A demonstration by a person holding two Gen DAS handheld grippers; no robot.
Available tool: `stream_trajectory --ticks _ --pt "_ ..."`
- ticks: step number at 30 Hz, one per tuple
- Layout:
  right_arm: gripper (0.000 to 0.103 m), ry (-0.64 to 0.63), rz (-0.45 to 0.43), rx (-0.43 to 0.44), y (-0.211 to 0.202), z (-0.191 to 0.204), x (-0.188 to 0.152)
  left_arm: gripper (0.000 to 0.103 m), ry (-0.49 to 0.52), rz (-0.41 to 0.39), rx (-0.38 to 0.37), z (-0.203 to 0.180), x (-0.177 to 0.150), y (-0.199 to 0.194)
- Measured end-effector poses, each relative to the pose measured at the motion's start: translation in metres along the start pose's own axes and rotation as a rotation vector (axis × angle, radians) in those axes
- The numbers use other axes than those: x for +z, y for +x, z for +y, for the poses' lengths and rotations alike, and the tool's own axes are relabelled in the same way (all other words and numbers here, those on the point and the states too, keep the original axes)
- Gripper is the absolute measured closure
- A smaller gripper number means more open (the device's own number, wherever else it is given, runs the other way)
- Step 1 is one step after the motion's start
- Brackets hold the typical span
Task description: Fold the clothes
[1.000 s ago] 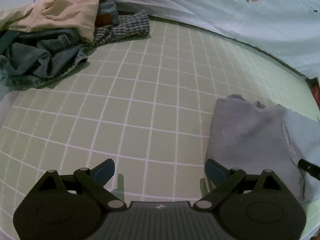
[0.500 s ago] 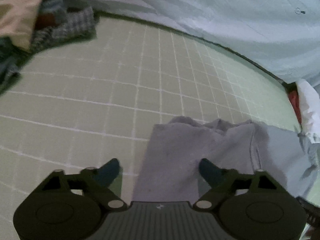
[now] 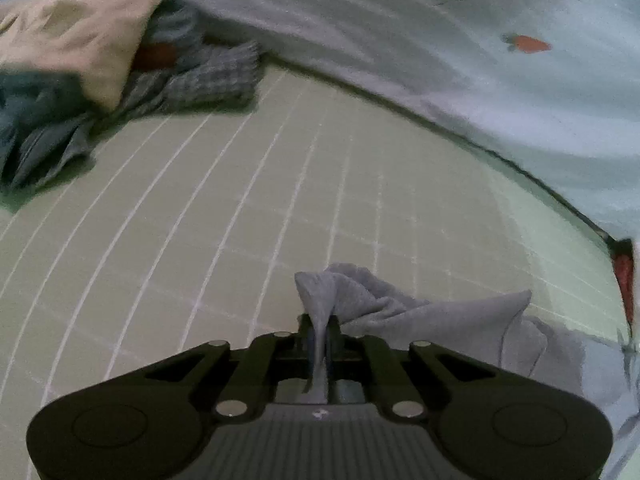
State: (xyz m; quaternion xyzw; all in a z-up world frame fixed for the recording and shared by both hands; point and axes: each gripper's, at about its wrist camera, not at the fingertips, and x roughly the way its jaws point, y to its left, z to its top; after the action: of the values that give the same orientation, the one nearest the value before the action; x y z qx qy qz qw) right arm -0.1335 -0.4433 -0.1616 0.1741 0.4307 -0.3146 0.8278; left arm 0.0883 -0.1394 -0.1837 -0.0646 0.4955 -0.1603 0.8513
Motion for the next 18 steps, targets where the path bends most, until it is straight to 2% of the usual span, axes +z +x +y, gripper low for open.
stream_trajectory --ticks 2,3,4,7,9,13,18 --pt "0.027 0.007 0.001 0.002 0.003 -0.013 0.003 0.067 0.002 0.021 0.049 -0.006 -0.005 -0.001" --pt "0.025 0.01 -0.002 0.0 0.005 -0.022 0.006 0.045 0.003 0.027 0.07 -0.009 -0.009 -0.003" --pt "0.024 0.013 -0.008 -0.003 0.007 -0.03 0.009 0.03 -0.001 0.02 0.081 -0.012 -0.015 -0.007" --pt "0.02 0.028 -0.027 -0.013 0.013 -0.057 0.022 0.019 -0.022 -0.006 0.098 -0.023 -0.032 -0.019" --pt "0.014 0.057 -0.04 -0.03 0.019 -0.078 0.033 0.014 -0.032 -0.012 0.125 -0.033 -0.045 -0.023" --pt "0.012 0.182 -0.047 -0.074 0.043 -0.135 0.055 0.01 -0.03 -0.009 0.184 -0.054 -0.065 -0.025" --pt "0.012 0.343 -0.046 -0.141 0.067 -0.198 0.077 0.01 -0.015 0.033 0.261 -0.08 -0.09 -0.02"
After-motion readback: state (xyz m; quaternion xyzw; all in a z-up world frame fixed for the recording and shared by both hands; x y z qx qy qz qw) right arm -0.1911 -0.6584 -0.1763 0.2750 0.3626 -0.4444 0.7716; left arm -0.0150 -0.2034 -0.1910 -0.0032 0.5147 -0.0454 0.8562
